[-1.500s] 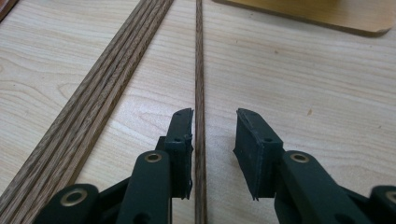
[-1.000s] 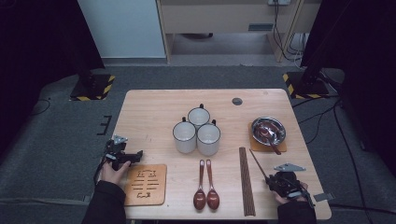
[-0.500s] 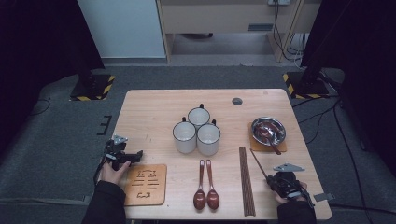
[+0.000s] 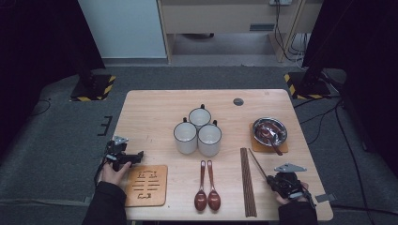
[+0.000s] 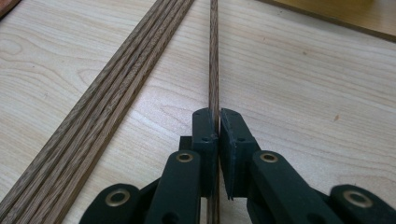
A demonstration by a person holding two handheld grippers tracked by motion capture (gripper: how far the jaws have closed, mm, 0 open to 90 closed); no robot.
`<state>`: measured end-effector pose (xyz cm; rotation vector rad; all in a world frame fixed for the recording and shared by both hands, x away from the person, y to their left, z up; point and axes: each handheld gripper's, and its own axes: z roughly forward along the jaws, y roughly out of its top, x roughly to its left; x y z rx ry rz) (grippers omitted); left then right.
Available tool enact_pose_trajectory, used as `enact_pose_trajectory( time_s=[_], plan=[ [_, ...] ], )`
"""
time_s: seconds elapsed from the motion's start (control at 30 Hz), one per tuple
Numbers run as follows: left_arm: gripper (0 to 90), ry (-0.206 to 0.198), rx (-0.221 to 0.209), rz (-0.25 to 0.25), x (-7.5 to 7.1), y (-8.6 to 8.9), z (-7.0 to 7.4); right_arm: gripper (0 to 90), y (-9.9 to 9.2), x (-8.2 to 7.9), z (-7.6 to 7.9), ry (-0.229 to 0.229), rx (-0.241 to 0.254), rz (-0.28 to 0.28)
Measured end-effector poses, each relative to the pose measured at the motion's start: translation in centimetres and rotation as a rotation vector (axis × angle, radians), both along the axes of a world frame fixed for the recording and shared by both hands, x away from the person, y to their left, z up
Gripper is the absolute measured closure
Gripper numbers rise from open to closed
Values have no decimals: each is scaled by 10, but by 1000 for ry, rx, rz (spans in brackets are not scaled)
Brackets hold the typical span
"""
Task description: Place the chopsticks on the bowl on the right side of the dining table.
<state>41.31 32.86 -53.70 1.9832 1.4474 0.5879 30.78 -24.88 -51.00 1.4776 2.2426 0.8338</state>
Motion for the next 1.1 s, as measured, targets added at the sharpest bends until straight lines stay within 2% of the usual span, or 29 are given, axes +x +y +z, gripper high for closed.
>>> enact_pose_trajectory(
  time_s=[0.17, 0.47, 1.1],
  plan=[
    [0, 0, 0, 0, 0, 0, 0, 852, -1, 4, -1, 1, -5, -8],
    [0, 0, 0, 0, 0, 0, 0, 853, -2, 12, 5, -17, 22, -19],
    [0, 0, 0, 0, 0, 0, 0, 853, -2, 15, 33, -105, 81, -8]
  ],
)
